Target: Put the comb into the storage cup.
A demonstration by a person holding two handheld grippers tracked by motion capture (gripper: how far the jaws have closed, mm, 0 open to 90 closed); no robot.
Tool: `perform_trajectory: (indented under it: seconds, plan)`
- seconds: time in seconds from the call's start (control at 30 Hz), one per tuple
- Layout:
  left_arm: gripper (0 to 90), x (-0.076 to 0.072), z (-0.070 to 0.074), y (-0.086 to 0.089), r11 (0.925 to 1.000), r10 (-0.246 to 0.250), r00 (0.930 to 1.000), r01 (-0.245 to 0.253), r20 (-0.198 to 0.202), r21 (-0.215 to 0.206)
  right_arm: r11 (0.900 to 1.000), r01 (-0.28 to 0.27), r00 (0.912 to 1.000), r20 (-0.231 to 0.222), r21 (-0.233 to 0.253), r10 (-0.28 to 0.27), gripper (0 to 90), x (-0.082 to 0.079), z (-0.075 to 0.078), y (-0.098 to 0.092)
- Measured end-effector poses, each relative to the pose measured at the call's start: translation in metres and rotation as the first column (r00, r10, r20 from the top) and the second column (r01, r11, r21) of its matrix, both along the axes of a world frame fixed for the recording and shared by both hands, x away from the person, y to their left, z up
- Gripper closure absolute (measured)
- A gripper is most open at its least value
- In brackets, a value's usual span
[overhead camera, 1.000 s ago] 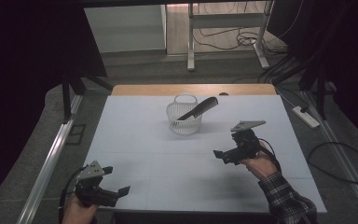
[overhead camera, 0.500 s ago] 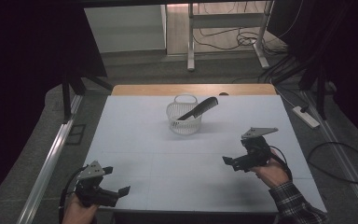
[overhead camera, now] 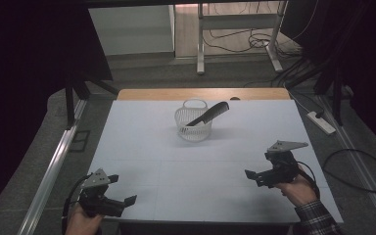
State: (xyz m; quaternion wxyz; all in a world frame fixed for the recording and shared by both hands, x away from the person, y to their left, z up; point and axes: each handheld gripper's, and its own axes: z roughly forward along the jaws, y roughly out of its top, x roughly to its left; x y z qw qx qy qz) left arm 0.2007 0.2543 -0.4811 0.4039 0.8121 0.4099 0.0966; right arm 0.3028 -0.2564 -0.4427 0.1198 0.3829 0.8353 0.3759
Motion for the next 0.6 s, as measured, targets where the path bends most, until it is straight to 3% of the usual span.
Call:
perform_trajectory:
  seconds: [0.37,0.6]
  plan:
    - [0.0,0.000,0.000,0.000,1.0000,0.002,1.0000,-0.002,0.000,-0.002,0.999,0.043,0.9991,0.000,-0.002,-0.043,0.0,-0.014,-0.003,-0.019]
    - [0.0,0.000,0.000,0.000,1.0000,0.001,1.0000,-0.001,0.000,-0.001,0.997,0.071,0.9975,0.003,-0.030,-0.071,0.0,-0.023,-0.008,-0.028]
